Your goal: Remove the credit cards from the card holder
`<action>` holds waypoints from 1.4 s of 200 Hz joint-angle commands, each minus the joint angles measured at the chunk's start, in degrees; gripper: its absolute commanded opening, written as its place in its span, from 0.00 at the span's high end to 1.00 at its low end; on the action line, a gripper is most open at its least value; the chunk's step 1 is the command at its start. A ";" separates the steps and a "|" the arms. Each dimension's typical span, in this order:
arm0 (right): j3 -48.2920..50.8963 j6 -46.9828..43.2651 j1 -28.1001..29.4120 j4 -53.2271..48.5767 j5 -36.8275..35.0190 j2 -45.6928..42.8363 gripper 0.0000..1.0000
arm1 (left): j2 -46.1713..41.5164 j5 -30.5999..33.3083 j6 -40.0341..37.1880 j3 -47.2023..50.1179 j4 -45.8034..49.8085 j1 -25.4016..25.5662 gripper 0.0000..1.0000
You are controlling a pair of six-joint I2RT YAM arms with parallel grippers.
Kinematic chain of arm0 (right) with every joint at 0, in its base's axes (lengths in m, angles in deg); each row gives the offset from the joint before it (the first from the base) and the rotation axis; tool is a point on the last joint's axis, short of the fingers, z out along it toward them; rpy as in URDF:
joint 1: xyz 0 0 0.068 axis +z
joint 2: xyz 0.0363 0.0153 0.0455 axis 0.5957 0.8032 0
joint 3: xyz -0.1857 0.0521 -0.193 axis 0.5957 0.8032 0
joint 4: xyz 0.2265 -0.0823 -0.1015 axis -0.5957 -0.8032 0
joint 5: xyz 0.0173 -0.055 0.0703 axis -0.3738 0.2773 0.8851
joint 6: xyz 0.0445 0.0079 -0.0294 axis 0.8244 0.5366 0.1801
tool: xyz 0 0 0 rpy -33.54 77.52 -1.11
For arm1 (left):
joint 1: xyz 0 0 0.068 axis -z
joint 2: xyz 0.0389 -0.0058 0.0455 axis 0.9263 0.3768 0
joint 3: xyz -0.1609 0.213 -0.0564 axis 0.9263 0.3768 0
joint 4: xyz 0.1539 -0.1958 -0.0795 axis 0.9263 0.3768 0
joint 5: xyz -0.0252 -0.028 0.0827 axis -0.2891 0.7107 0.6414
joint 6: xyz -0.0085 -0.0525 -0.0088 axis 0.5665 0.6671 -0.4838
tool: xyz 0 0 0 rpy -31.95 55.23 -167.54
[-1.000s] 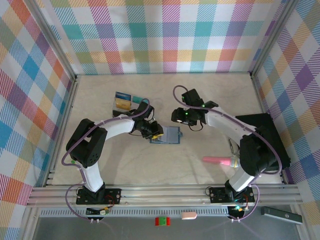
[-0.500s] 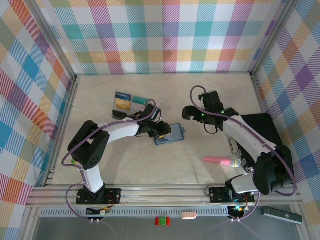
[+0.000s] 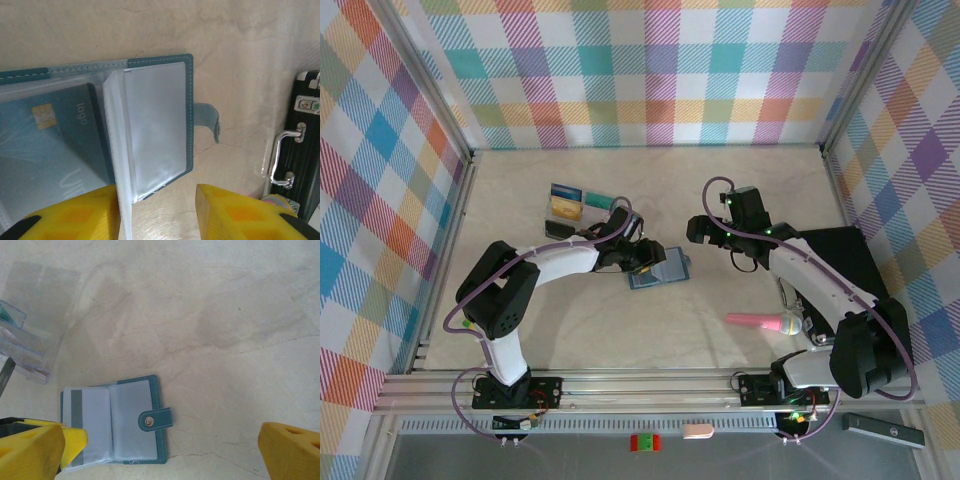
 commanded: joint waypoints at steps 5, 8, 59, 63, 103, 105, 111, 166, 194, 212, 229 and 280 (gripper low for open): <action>0.59 -0.43 -0.55 1.77 -1.05 -0.92 0.01 | -0.69 -2.79 1.28 -0.28 -4.07 1.37 0.57; 0.59 -0.44 -0.57 1.82 -1.16 -0.96 0.01 | -0.53 -3.16 1.34 -0.47 -4.23 1.54 0.57; 1.30 -0.16 -1.18 2.34 -1.66 -1.32 0.01 | 2.80 -2.87 1.37 -3.39 -3.68 2.53 0.56; 1.37 -0.13 -1.25 2.36 -1.55 -1.30 0.01 | 2.86 -2.57 1.30 -3.48 -3.50 2.54 0.56; 1.56 -0.63 -1.44 2.84 0.49 -0.90 0.01 | 1.05 0.34 0.60 -2.81 -1.62 1.77 0.55; 1.56 -0.65 -1.45 2.92 0.65 -0.82 0.01 | 0.94 0.50 0.63 -2.69 -1.58 1.69 0.55; 1.56 -0.65 -1.45 3.13 0.95 -0.64 0.01 | 0.62 1.00 0.68 -2.37 -1.44 1.49 0.55; 0.88 -2.19 -1.46 5.59 10.73 3.16 0.16 | -0.04 5.04 3.46 0.08 -1.16 0.59 0.63; -0.17 -0.65 -1.36 4.81 14.06 5.88 0.23 | -0.15 5.07 6.10 2.05 -4.35 -0.05 0.65; -0.20 0.93 -1.19 4.49 16.66 7.51 0.30 | 0.24 4.95 7.15 2.88 -5.96 -0.44 0.68; -0.20 1.76 -0.26 3.72 17.54 8.82 0.37 | 1.10 4.46 8.03 3.09 -7.47 -0.63 0.72; -0.29 4.14 5.36 2.58 13.63 12.50 0.57 | 3.57 3.12 8.90 2.28 -9.57 -0.71 0.79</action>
